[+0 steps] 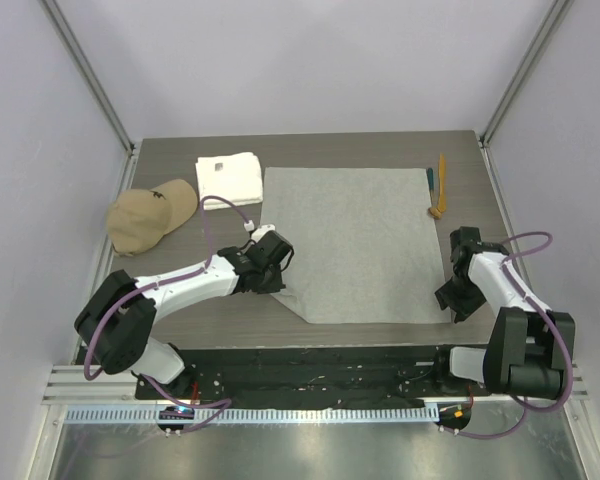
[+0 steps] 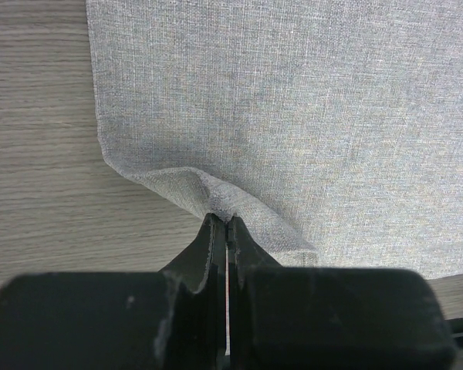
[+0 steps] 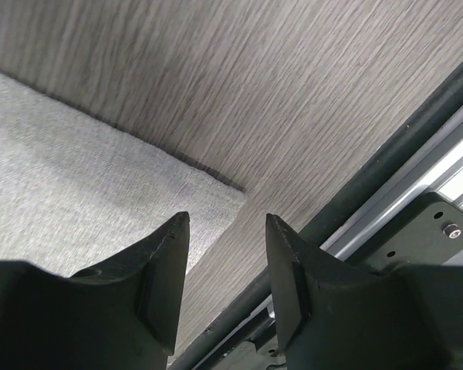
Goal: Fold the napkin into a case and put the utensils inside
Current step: Pick up the flattened napkin from the center of the board.
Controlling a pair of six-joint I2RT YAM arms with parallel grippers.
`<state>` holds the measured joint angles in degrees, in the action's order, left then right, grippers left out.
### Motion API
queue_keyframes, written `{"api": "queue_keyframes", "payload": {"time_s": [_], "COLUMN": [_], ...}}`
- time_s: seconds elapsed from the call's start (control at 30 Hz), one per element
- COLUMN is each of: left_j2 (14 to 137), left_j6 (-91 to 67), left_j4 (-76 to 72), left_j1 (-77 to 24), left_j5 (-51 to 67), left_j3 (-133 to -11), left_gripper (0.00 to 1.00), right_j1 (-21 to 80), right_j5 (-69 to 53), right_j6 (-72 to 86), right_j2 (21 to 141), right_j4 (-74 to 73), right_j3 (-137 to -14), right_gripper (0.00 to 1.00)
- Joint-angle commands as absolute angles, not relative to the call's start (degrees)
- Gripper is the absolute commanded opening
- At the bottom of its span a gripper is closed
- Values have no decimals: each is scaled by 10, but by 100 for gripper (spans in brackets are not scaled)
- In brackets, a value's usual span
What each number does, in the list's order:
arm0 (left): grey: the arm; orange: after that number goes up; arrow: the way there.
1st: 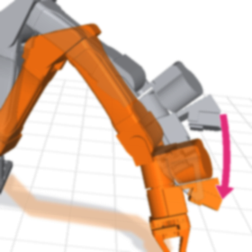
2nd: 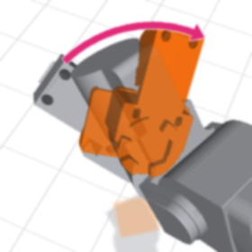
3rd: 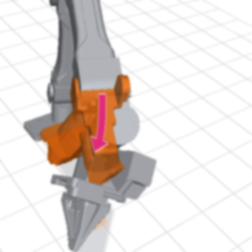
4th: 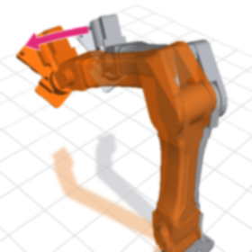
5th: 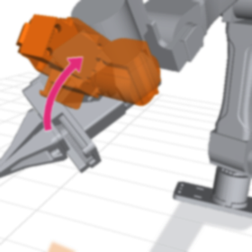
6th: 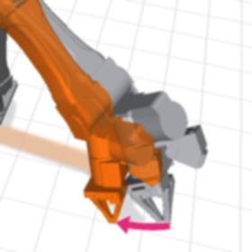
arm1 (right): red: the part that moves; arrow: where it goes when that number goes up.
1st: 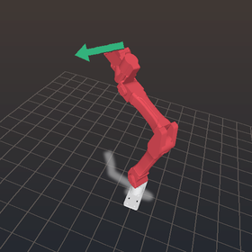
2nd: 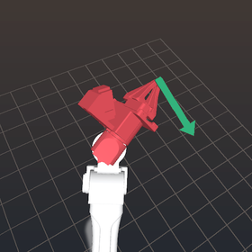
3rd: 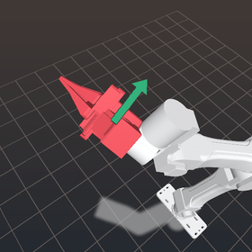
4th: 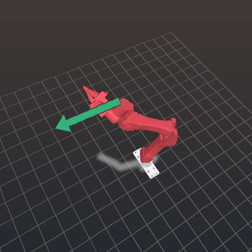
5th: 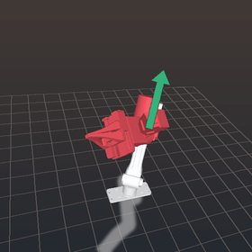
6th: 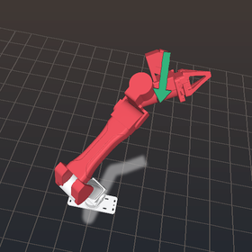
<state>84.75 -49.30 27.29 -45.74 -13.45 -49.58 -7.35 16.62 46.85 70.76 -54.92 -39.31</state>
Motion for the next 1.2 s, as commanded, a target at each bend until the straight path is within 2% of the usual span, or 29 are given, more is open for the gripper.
{"api": "queue_keyframes", "payload": {"time_s": [0.0, 0.37, 0.5, 0.6, 0.7, 0.73, 0.83, 1.17], "left_j2": [834, 807, 795, 788, 781, 780, 772, 727], "left_j6": [-478, -477, -482, -483, -485, -486, -488, -475], "left_j4": [271, 295, 295, 299, 300, 301, 304, 316], "left_j1": [-456, -456, -457, -456, -457, -457, -457, -457], "left_j5": [-153, -178, -178, -182, -184, -184, -185, -192], "left_j3": [-514, -512, -503, -501, -501, -501, -501, -512], "left_gripper": [0, 0, 0, 0, 0, 0, 0, 0], "right_j1": [-76, -76, -76, -76, -76, -76, -76, -76], "right_j5": [183, 145, 163, 179, 183, 178, 174, 131], "right_j6": [485, 513, 519, 511, 505, 505, 498, 443], "right_j2": [744, 793, 774, 761, 739, 729, 684, 584], "right_j4": [-548, -438, -427, -439, -448, -449, -450, -452], "right_j3": [-409, -348, -337, -350, -350, -348, -340, -367], "right_gripper": [48, 45, 33, 29, 19, 10, 1, 1]}}
